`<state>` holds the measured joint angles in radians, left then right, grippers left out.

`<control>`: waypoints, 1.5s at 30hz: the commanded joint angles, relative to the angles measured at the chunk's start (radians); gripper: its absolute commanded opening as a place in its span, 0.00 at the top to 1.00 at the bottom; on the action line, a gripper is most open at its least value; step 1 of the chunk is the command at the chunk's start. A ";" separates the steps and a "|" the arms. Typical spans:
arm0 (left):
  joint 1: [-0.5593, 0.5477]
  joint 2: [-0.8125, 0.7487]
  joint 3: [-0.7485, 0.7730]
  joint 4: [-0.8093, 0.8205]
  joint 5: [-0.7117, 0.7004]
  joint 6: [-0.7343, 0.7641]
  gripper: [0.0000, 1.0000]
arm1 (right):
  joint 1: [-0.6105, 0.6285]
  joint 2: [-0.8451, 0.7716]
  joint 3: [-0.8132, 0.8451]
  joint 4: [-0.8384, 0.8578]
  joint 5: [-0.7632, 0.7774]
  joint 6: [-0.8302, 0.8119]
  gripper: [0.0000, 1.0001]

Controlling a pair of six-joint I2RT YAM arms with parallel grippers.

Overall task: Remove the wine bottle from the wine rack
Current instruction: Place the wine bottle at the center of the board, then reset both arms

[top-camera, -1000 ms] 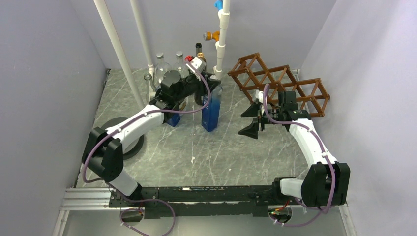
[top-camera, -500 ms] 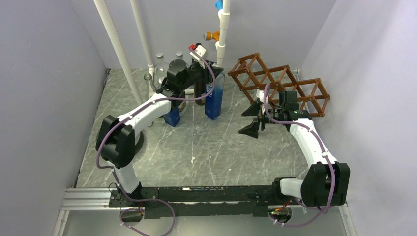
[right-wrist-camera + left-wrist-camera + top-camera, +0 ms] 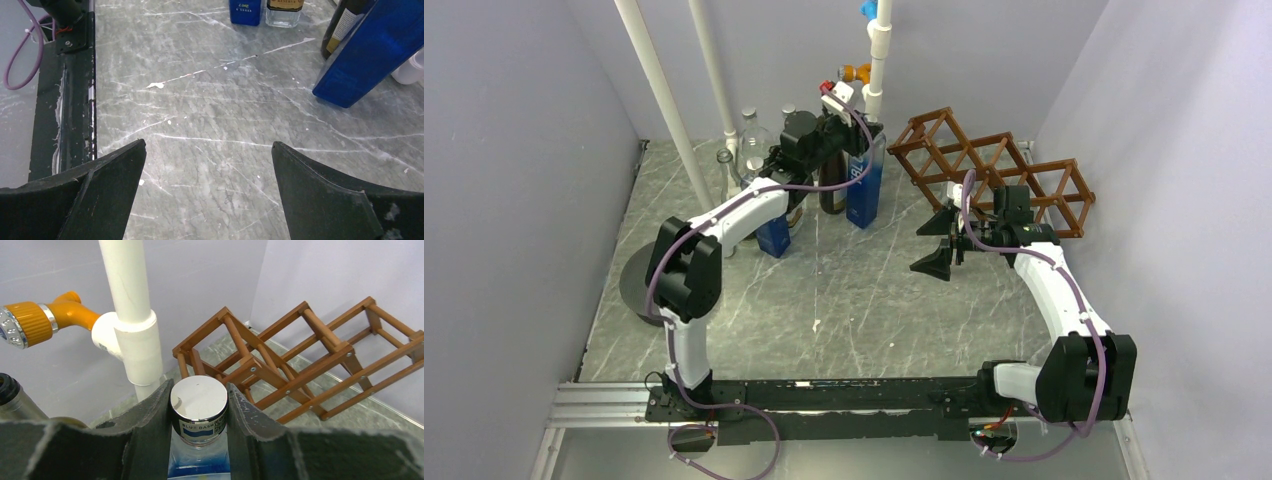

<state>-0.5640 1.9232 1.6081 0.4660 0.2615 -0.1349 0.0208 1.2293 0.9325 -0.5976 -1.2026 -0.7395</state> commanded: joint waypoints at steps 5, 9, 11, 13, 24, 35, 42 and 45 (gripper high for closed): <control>0.003 0.030 0.157 0.222 -0.070 0.004 1.00 | -0.008 -0.028 0.017 0.027 -0.016 0.003 0.01; 0.004 0.051 0.163 0.232 -0.079 0.012 1.00 | -0.011 -0.030 0.017 0.025 -0.020 0.001 0.01; 0.003 0.055 0.155 0.236 -0.079 0.018 1.00 | -0.013 -0.030 0.017 0.024 -0.020 0.000 0.01; 0.003 0.055 0.143 0.235 -0.078 0.025 1.00 | -0.013 -0.031 0.017 0.022 -0.022 -0.001 0.01; 0.003 0.024 0.084 0.209 -0.076 0.015 0.56 | -0.016 -0.030 0.015 0.023 -0.026 -0.001 0.01; 0.001 -0.033 0.040 0.196 -0.066 0.024 0.37 | -0.016 -0.030 0.013 0.025 -0.028 0.000 0.01; 0.001 -0.074 0.025 0.179 -0.054 0.014 0.32 | -0.016 -0.028 0.014 0.024 -0.027 -0.001 0.01; 0.001 -0.102 0.022 0.144 -0.044 -0.022 0.30 | -0.016 -0.031 0.015 0.018 -0.026 -0.007 0.01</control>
<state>-0.5644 1.9030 1.6337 0.6083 0.1940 -0.1184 0.0090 1.2240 0.9325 -0.5961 -1.2045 -0.7399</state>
